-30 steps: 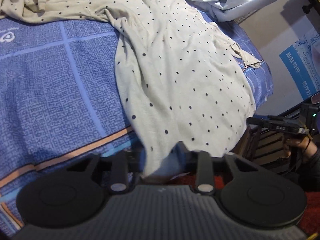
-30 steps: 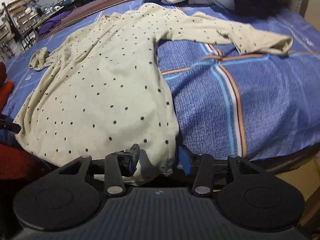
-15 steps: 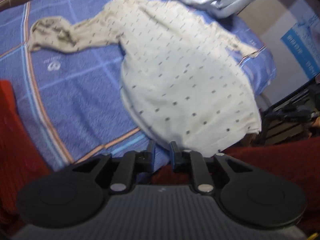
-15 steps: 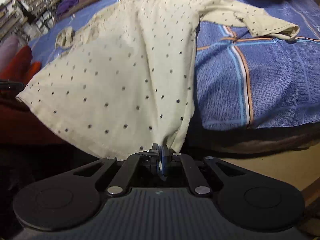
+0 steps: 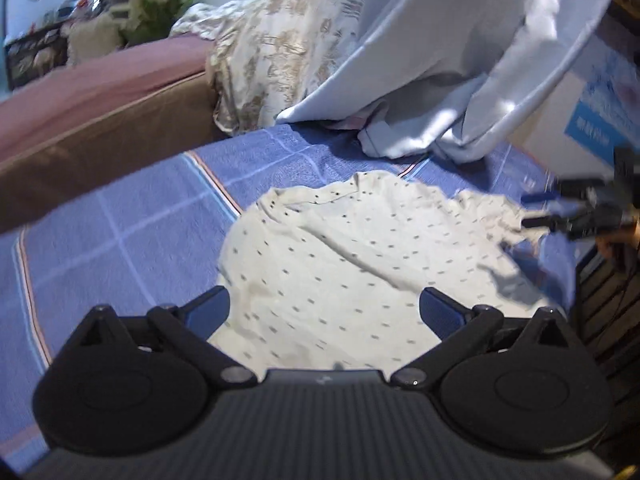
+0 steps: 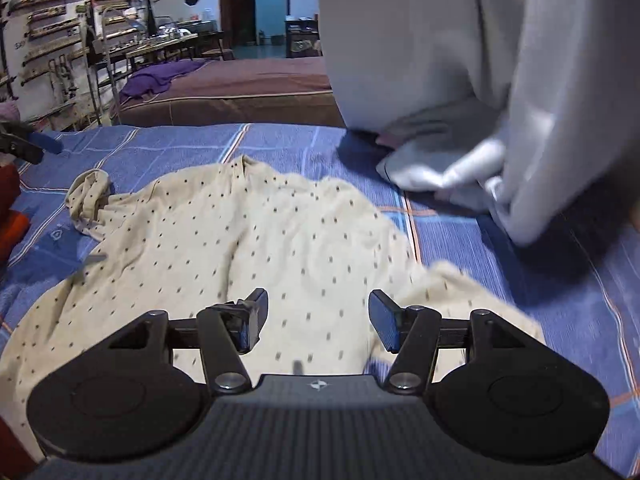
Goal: Fold small clothes
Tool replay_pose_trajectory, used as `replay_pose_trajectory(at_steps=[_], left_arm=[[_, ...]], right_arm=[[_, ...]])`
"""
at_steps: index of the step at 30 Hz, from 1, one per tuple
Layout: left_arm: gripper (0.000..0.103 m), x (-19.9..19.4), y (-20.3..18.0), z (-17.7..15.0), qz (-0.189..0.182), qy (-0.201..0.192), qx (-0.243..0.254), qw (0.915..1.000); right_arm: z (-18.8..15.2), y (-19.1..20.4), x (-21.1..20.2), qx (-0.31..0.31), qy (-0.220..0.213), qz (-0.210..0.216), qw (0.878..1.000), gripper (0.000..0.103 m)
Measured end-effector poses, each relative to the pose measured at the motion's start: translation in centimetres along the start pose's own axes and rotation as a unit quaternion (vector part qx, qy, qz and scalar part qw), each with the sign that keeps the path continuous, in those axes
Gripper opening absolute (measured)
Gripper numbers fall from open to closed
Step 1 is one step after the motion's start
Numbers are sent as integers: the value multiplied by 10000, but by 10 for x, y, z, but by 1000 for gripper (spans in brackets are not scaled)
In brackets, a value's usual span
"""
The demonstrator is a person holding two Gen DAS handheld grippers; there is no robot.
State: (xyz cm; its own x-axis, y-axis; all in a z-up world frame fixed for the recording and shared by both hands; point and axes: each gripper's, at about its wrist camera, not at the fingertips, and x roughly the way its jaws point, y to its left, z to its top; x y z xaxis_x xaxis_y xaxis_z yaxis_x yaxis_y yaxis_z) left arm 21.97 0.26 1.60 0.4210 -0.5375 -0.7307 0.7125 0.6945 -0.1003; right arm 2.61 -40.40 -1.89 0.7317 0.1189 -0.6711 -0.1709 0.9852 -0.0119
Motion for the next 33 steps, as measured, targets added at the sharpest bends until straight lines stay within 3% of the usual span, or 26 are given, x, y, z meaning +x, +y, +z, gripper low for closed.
replay_pose_trajectory(at_steps=[3,6,9,13,14,15,16,18,19,23,24,26,28,29,30,31,32,33], left_arm=[[98,62,26,16,450,185,558,9973],[96,112,50,23,160,371,155,9991],[90,154,60,11,19,640,171,9978],[81,180,66,-4,-198,563,-58,9982],[58,179,62,-6,-276,458,133,9985],[18,180,61,-4,-140,442,275,9985],[2,179,65,-1,-114,413,133,9990],[2,171,84,10,-660,166,-645,9956],[2,166,89,17,-678,33,-737,9950],[0,169,107,38,10,-29,-624,9980],[0,171,114,41,197,-74,-734,9971],[0,175,134,44,747,-29,-1059,9916],[2,179,148,44,923,181,-1210,9882],[9,176,151,44,972,128,-1330,9863],[27,170,153,44,819,-19,-1484,9855],[42,165,154,45,494,-173,-1626,9853],[72,162,152,45,161,-212,-1674,9855],[75,161,146,46,-5,-184,-1574,9874]], right_arm=[[31,-21,62,-247,58,-3,9997,93],[48,-36,115,-438,212,-3,9988,92],[58,-45,160,-646,475,30,9968,91],[61,-60,202,-512,726,40,9960,85],[60,-63,209,-387,874,172,9953,76],[59,-66,211,-257,926,279,9950,53],[60,-67,210,-158,885,366,9953,0],[65,-70,207,-117,821,247,9963,0],[69,-73,201,-71,643,14,9979,0],[89,-91,196,110,259,-651,9975,0],[95,-93,199,105,285,-709,9970,0],[102,-89,207,-188,192,-1243,9919,0],[106,-96,220,-13,343,-1371,9900,0],[106,-99,223,135,368,-1323,9904,0],[106,-97,221,112,248,-1350,9905,0],[106,-93,217,88,80,-1397,9901,18],[106,-90,212,137,-98,-1334,9909,31],[105,-88,207,148,-191,-1127,9933,62]])
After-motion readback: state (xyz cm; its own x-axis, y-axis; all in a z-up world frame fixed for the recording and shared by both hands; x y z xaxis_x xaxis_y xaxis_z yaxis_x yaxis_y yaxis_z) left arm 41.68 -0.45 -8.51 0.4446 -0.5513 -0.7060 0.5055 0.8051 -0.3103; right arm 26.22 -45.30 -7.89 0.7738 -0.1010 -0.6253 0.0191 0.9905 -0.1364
